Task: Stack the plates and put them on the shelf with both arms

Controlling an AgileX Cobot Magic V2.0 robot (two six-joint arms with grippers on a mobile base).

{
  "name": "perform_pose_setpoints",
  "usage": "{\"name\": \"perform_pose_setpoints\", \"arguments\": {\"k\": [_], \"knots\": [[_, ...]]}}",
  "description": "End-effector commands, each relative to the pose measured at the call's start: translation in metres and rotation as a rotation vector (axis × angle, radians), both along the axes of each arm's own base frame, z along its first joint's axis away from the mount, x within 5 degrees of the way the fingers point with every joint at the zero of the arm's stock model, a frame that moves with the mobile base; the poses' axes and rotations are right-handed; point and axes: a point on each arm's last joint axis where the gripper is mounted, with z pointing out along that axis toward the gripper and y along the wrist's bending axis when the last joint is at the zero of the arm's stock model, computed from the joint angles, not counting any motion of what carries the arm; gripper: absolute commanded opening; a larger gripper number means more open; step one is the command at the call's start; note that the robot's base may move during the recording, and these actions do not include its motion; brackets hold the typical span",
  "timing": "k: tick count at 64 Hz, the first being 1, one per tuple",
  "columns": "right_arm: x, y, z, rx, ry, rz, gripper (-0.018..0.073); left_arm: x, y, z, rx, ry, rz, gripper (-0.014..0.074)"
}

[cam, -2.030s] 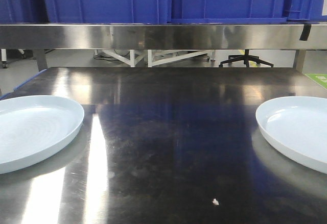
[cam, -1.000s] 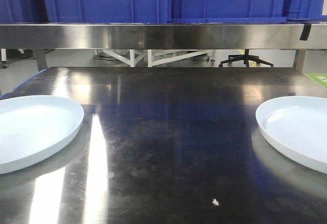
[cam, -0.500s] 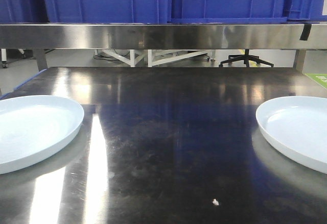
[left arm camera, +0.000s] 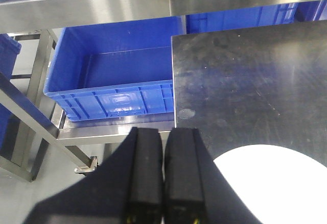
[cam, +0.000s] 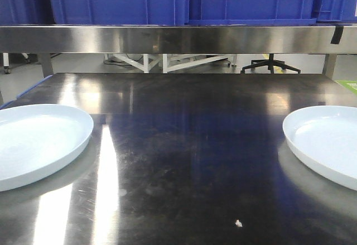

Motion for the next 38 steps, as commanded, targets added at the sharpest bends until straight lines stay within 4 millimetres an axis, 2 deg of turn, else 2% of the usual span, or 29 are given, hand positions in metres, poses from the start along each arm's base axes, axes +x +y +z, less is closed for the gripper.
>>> {"name": "perform_pose_setpoints", "arguments": {"k": [1,6,14,26,38], "knots": [[0.027,-0.002,0.022,-0.031,0.045,-0.001,0.0048,0.001,-0.003,0.019,-0.018,-0.100,-0.021,0.0090],[0.052,-0.002,0.025,-0.029,0.080,0.004,0.0048,0.000,-0.003,0.018,-0.027,-0.093,-0.019,0.0090],[0.087,-0.003,0.017,-0.027,0.127,0.013,0.0048,0.000,-0.003,0.018,-0.035,-0.091,-0.018,0.0090],[0.113,-0.003,0.006,-0.026,0.124,0.024,0.0048,0.000,-0.004,0.018,-0.050,-0.086,-0.017,0.0090],[0.127,-0.003,-0.001,-0.024,0.125,0.030,0.0048,0.000,-0.004,0.018,-0.059,-0.081,-0.016,0.0090]]}}
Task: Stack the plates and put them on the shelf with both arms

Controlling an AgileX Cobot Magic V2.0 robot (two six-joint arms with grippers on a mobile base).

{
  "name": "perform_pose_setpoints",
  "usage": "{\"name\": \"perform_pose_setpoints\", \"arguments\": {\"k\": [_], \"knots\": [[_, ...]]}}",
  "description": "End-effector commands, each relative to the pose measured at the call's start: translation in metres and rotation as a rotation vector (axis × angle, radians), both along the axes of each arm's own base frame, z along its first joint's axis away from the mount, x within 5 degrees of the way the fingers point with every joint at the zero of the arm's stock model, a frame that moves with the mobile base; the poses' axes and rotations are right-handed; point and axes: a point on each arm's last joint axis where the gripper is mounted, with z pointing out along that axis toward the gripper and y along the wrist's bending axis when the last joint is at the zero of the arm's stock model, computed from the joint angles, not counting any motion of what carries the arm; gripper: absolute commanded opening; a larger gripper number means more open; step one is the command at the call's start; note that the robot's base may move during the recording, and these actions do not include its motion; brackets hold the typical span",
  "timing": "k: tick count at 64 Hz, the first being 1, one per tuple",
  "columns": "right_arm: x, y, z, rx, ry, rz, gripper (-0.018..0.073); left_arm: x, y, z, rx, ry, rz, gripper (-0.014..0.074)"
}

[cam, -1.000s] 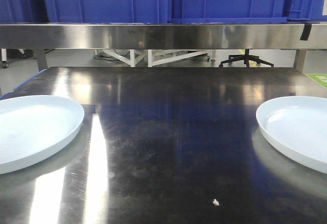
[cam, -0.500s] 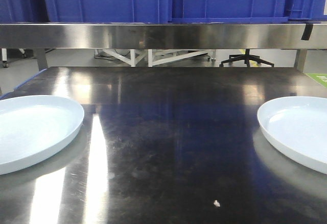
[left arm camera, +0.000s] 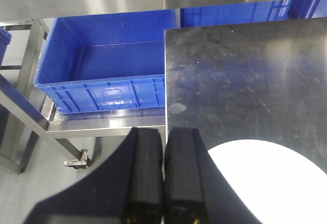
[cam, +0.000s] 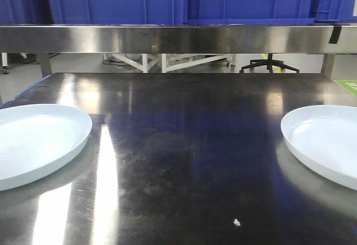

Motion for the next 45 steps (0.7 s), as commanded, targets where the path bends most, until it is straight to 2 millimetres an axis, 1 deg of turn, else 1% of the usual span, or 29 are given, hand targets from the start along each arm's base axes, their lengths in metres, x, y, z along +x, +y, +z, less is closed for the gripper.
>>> {"name": "perform_pose_setpoints", "arguments": {"k": [1,8,12,15,16,18,19,20,22,24,25,27,31,38,45], "knots": [[0.009,0.001,0.020,-0.013,-0.137,0.013,0.0048,0.001,-0.003,0.019,-0.022,-0.106,-0.020,0.0090],[0.009,0.000,0.016,-0.013,-0.102,0.011,0.0057,0.001,-0.002,0.018,-0.020,-0.093,-0.017,0.0090],[0.009,0.000,0.014,-0.013,-0.079,0.010,0.0107,0.000,-0.002,0.018,-0.019,-0.088,-0.016,0.0094],[0.009,0.000,0.013,-0.012,-0.066,0.009,0.0197,0.001,-0.002,0.018,-0.020,-0.093,-0.017,0.0122],[0.009,0.000,0.013,-0.013,-0.066,0.010,0.0248,0.001,-0.003,0.019,-0.021,-0.097,-0.018,0.0144],[0.010,0.000,0.012,-0.013,-0.062,0.009,0.0320,0.001,-0.003,0.019,-0.022,-0.104,-0.020,0.0181],[0.010,0.000,0.012,-0.013,-0.062,0.009,0.0374,0.001,-0.003,0.020,-0.023,-0.110,-0.021,0.0215],[0.010,0.000,0.012,-0.013,-0.061,0.009,0.0407,0.001,-0.003,0.020,-0.023,-0.112,-0.022,0.0240],[0.010,0.000,0.012,-0.013,-0.061,0.009,0.0486,0.002,-0.003,0.020,-0.026,-0.120,-0.024,0.0321],[0.010,0.000,0.012,-0.013,-0.061,0.009,0.0515,0.003,-0.004,0.020,-0.026,-0.117,-0.024,0.0376],[0.010,0.000,0.012,-0.013,-0.060,0.009,0.0522,0.004,-0.004,0.019,-0.025,-0.113,-0.024,0.0414],[0.010,0.000,0.011,-0.013,-0.056,0.009,0.0524,0.006,-0.004,0.017,-0.024,-0.107,-0.024,0.0459],[0.009,0.000,0.011,-0.013,-0.052,0.009,0.0518,0.010,-0.005,0.011,-0.029,-0.065,-0.015,0.0522],[0.009,0.000,0.011,-0.013,-0.048,0.008,0.0518,0.022,-0.007,-0.005,-0.058,0.029,0.017,0.0529],[0.009,0.000,0.010,-0.013,-0.041,0.008,0.0518,0.035,-0.009,-0.023,-0.046,0.111,0.025,0.0529]]}}
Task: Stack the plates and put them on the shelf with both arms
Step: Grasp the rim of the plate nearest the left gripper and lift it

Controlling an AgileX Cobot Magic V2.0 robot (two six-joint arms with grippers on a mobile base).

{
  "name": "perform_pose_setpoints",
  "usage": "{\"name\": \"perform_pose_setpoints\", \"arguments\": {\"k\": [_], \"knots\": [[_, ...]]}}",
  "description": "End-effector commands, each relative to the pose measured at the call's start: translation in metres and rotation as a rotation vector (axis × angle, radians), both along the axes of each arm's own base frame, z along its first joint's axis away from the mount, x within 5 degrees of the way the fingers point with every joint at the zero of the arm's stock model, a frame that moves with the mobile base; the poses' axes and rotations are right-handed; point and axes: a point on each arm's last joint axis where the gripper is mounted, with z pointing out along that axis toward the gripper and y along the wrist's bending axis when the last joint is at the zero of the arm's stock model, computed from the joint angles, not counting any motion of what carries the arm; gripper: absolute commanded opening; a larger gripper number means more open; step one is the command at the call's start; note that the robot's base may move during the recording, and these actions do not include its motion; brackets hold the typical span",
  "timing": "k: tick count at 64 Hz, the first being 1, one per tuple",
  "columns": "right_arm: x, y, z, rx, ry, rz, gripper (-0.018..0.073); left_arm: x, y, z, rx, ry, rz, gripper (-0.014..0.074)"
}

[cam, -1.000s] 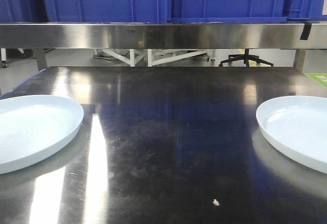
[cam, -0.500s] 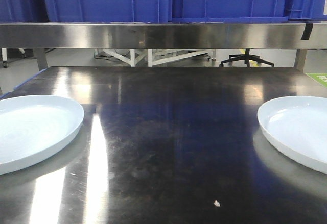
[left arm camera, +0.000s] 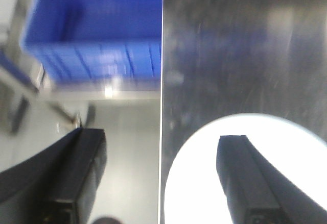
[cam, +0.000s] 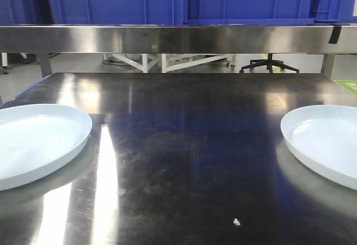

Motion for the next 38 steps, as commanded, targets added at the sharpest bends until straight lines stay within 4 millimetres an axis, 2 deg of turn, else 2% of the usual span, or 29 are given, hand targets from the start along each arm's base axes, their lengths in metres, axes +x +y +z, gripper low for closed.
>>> {"name": "perform_pose_setpoints", "arguments": {"k": [1,21,38], "knots": [[0.006,0.000,0.019,-0.012,-0.104,0.010,0.0518,0.012,-0.005,0.006,-0.026,-0.041,-0.004,0.0529],[0.006,0.000,0.018,-0.012,-0.099,0.009,0.0518,0.042,-0.009,-0.040,0.005,0.132,0.000,0.0529],[0.004,0.000,0.016,-0.012,-0.070,0.007,0.0518,0.045,-0.007,-0.060,0.021,0.222,0.017,0.0529]]}}
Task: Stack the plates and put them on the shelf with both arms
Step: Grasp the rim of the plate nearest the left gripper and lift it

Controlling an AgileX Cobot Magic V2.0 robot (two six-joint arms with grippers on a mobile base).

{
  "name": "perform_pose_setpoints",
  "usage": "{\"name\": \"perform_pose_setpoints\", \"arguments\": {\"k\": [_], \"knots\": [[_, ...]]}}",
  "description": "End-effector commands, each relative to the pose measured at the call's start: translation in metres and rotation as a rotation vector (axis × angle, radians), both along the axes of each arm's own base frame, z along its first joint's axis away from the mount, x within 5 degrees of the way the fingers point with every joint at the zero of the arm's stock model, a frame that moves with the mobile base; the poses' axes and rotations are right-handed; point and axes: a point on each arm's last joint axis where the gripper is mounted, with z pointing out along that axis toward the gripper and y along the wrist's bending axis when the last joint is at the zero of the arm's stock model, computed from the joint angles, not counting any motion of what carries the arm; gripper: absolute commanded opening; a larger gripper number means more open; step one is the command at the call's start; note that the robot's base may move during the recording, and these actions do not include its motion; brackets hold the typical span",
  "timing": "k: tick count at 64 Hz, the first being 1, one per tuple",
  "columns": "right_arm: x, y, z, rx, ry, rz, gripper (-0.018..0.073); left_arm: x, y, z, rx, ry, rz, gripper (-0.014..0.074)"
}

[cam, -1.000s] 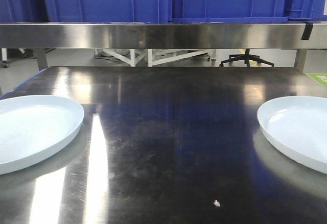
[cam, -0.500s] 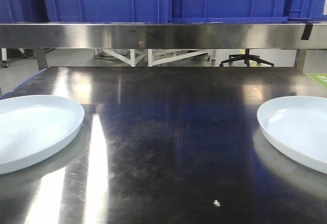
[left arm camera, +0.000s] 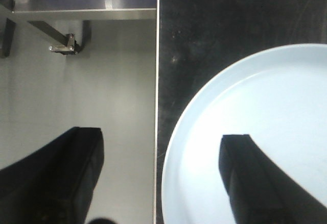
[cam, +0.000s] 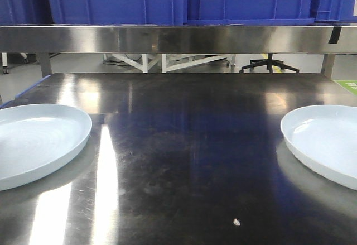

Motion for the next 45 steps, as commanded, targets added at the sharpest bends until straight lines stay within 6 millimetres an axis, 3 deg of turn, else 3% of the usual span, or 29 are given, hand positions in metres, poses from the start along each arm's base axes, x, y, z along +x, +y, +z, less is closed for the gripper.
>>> {"name": "perform_pose_setpoints", "arguments": {"k": [1,21,45], "knots": [[0.006,0.000,0.018,-0.012,-0.102,0.010,0.0518,0.003,0.001,0.012,-0.022,-0.068,0.011,0.0529],[0.006,0.000,0.018,-0.012,-0.100,0.009,0.0518,-0.008,0.010,-0.014,-0.044,-0.049,0.052,0.0529],[0.006,0.000,0.018,-0.012,-0.100,0.009,0.0518,-0.002,0.009,-0.031,-0.046,-0.024,0.045,0.0528]]}}
